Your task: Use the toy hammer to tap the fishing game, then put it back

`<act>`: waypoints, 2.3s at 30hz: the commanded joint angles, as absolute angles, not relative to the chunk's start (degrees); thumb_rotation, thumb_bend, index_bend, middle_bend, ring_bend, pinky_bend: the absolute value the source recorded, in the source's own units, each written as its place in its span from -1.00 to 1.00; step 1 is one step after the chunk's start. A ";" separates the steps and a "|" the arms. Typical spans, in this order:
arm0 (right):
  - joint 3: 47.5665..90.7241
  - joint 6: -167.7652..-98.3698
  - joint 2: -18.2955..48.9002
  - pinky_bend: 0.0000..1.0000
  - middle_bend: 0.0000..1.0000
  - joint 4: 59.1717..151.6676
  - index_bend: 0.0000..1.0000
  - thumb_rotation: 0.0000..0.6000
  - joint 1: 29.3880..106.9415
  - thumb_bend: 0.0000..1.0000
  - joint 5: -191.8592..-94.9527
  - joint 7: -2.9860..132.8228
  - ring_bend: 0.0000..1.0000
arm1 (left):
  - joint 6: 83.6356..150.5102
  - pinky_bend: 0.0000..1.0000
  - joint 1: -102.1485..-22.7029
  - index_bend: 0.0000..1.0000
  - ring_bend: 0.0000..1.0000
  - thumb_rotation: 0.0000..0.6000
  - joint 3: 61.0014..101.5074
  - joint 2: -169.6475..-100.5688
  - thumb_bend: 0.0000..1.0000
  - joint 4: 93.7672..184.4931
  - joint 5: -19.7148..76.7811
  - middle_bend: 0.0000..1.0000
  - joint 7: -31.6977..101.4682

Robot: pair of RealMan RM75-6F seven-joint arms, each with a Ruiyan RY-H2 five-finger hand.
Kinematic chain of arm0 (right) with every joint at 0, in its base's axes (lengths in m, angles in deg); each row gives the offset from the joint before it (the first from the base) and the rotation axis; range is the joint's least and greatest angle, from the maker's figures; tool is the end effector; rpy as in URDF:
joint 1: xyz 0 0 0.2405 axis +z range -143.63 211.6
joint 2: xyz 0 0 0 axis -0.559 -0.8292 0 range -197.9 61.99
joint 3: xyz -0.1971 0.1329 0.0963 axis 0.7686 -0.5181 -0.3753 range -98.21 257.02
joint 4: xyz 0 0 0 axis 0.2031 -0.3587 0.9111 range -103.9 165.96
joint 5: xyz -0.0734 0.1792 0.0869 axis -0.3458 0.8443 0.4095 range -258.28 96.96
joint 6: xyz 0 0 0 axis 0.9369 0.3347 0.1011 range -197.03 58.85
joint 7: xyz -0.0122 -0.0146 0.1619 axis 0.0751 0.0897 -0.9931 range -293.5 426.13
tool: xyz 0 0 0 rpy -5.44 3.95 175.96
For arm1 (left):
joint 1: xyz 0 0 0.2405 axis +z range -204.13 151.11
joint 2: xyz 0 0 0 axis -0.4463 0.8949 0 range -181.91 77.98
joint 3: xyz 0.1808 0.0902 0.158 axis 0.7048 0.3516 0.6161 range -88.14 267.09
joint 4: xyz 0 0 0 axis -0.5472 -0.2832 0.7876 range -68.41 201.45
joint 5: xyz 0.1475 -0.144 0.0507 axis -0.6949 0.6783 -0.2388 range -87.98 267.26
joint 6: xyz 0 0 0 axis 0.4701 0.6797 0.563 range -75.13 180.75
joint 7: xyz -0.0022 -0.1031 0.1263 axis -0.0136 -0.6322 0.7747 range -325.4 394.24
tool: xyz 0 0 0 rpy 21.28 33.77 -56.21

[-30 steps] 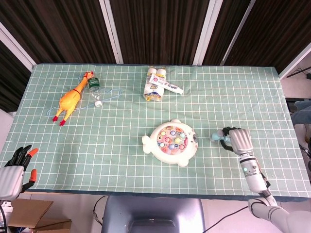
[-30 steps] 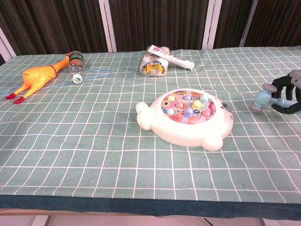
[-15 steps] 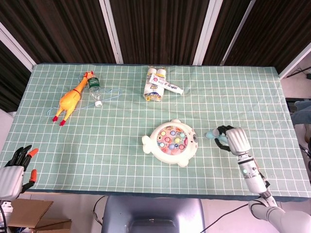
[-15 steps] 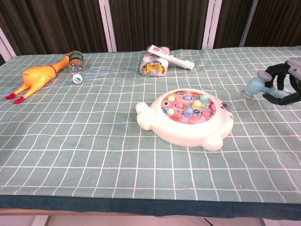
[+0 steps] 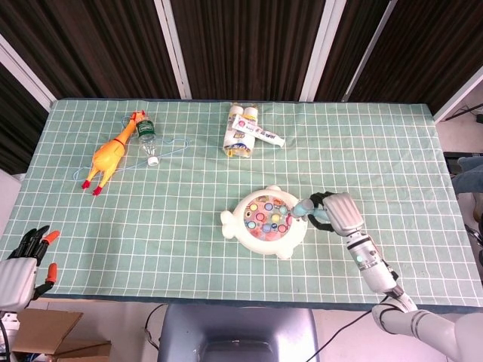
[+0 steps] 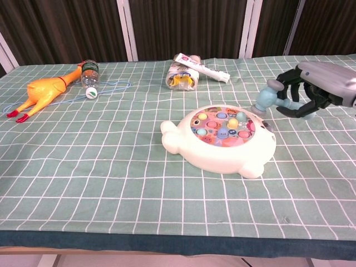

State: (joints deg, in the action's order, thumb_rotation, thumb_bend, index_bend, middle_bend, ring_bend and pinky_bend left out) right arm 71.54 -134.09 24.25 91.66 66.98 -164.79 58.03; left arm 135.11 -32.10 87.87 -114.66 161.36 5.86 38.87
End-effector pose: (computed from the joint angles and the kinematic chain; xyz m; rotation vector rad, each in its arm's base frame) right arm -0.2376 -0.3666 0.0097 1.6986 -0.8935 1.0821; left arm -0.3136 0.1987 0.1526 -1.4220 -0.9176 -0.8104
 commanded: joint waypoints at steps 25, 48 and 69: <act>71.93 -131.20 20.38 0.71 0.43 99.69 0.82 1.00 71.81 1.00 -164.85 85.74 0.64 | 134.68 -0.35 -32.21 -0.66 -0.93 1.00 87.96 -114.31 0.09 161.51 6.03 -0.90 38.32; 72.10 -133.87 25.10 0.71 0.43 92.82 0.82 1.00 72.02 1.00 -165.47 83.49 0.64 | 134.57 -0.35 -32.21 -0.67 -0.93 1.00 87.97 -114.33 0.09 161.72 6.28 -0.90 38.65; 71.83 -131.37 24.05 0.71 0.43 98.14 0.81 1.00 73.41 1.00 -164.37 85.20 0.64 | 134.28 -0.35 -32.30 -0.67 -0.93 1.00 88.02 -114.27 0.09 161.97 6.47 -0.90 38.98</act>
